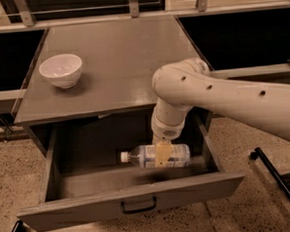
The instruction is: Pick blue plastic bottle from top drawer and place on counter
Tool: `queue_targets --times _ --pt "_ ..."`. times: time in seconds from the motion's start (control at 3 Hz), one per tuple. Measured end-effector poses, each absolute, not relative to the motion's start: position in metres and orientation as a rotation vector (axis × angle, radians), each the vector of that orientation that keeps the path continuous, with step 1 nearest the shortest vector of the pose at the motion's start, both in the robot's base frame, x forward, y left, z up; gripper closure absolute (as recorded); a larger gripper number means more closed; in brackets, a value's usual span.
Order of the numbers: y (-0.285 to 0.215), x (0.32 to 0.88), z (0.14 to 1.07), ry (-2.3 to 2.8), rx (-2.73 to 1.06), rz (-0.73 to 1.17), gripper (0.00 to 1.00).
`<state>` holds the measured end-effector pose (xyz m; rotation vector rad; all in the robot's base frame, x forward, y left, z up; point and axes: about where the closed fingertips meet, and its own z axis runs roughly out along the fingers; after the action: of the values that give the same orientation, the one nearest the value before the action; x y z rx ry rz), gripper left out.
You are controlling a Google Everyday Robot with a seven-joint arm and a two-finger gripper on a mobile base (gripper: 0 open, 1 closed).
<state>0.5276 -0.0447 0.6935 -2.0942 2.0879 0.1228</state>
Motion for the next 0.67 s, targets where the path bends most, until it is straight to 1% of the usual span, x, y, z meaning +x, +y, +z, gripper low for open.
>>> queue_targets --times 0.33,0.67 --pt "-0.053 0.531 0.757 1.967 -2.109 0.116 1.0" --pt "-0.059 0.546 0.823 1.835 -2.141 0.04 1.0"
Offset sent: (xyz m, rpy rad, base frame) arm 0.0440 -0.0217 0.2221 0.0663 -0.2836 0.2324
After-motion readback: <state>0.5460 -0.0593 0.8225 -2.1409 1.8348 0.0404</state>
